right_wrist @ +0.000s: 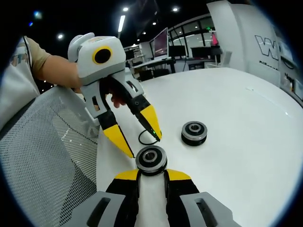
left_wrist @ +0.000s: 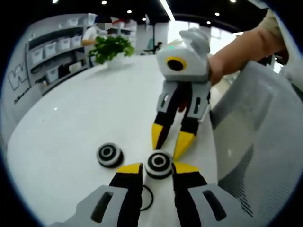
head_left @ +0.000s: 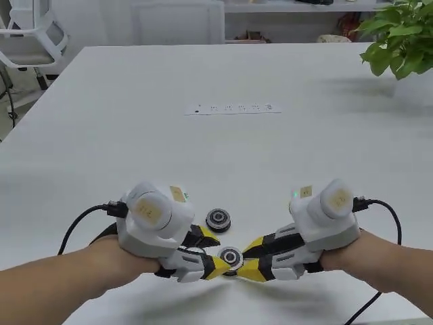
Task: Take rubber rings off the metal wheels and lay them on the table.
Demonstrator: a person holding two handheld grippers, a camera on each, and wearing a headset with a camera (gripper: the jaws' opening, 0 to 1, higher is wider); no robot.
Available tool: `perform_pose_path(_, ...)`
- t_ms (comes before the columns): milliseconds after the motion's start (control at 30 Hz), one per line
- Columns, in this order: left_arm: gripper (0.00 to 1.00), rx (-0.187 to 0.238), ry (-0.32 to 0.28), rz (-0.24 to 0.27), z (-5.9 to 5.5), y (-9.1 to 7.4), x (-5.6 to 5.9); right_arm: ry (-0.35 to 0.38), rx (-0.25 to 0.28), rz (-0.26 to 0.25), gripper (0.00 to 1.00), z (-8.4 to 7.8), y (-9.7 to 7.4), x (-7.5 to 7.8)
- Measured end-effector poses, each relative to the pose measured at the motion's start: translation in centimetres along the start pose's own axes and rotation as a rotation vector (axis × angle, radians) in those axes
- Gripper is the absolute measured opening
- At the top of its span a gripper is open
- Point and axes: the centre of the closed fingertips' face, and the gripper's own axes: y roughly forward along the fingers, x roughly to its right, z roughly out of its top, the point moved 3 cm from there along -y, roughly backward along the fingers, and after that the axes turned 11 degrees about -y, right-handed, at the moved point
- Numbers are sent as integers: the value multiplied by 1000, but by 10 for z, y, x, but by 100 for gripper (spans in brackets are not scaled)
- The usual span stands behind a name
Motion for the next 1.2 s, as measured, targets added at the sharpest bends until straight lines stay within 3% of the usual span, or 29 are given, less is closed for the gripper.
perform_pose_path(267, 18, 0, 29, -9, -2, 6, 4, 0, 3, -6, 12, -2, -1, 1)
perform_pose_path(400, 16, 12, -2, 9, -1, 8, 3, 1, 7, -7, 11, -2, 0, 1)
perform_pose_path(500, 13, 13, 6, 23, -1, 7, 1, 4, 10, -8, 10, -2, -1, 2)
perform_pose_path(567, 13, 16, 12, 26, -1, 7, 2, -6, 5, -12, 4, -4, -1, 3)
perform_pose_path(800, 13, 25, 3, 32, -1, 6, 2, 35, 6, -15, 2, -4, -1, 4)
perform_pose_path(900, 13, 29, 4, 37, -2, 5, 2, 103, 19, -22, 0, -5, -2, 7)
perform_pose_path(1033, 12, 19, 31, 48, -1, 6, 3, 134, 26, -27, 0, -5, -2, 7)
perform_pose_path(1200, 12, 21, 27, 55, -1, 7, 2, 263, 66, -31, 0, -6, -3, 9)
